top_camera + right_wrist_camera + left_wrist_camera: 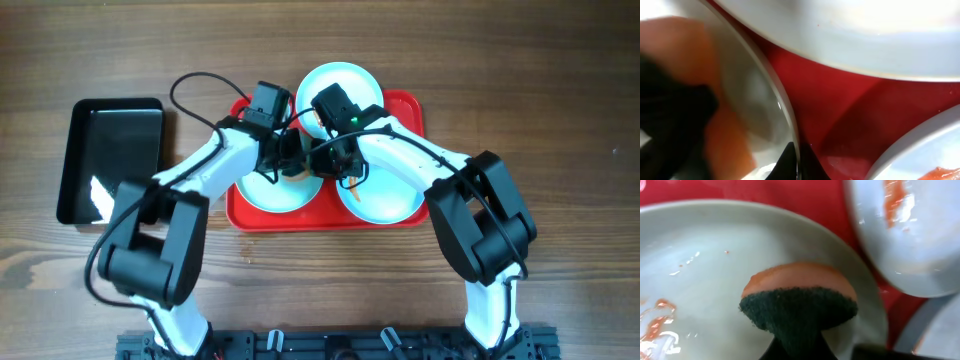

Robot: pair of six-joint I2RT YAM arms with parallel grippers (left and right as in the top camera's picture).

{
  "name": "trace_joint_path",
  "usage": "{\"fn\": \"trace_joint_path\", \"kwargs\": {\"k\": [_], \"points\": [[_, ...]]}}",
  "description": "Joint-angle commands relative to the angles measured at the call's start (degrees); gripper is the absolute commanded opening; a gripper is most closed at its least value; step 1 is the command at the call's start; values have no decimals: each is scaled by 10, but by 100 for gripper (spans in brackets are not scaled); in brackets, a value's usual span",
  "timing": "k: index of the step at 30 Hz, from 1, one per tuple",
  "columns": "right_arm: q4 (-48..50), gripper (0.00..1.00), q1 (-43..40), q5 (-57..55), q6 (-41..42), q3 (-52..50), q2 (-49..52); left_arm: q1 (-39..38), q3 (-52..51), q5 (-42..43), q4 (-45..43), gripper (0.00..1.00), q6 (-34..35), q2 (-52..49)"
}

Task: Clean dirty plates on tray and stack at the side
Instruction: 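Scrub the left plate with the sponge while the right gripper holds it, then keep scrubbing the sauce streak on the left plate with the sponge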

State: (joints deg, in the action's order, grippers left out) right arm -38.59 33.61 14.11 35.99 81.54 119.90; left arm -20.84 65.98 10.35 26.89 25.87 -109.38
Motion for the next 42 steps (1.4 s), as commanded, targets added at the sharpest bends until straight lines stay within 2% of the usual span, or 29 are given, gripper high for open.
{"fn": "trace_joint_path", "kwargs": {"k": [1,10,17,21,29,32,37,42], "points": [[-2,4,0,-16,0,-7,18,2,8,-43,4,4,5,-33],[-2,5,0,-16,0,-7,18,39,8,-103,61,4,5,-39],[-1,4,0,-16,0,-7,18,70,8,-101,127,4,3,-39],[0,4,0,-16,0,-7,18,71,8,-58,179,4,3,-39],[0,4,0,-16,0,-7,18,71,8,90,247,4,3,-39],[0,4,0,-16,1,-7,18,70,8,115,235,4,3,-39],[-1,4,0,-16,0,-7,18,62,8,101,181,4,1,-39],[-2,4,0,-16,0,-7,18,62,4,39,176,4,1,-39]]}}
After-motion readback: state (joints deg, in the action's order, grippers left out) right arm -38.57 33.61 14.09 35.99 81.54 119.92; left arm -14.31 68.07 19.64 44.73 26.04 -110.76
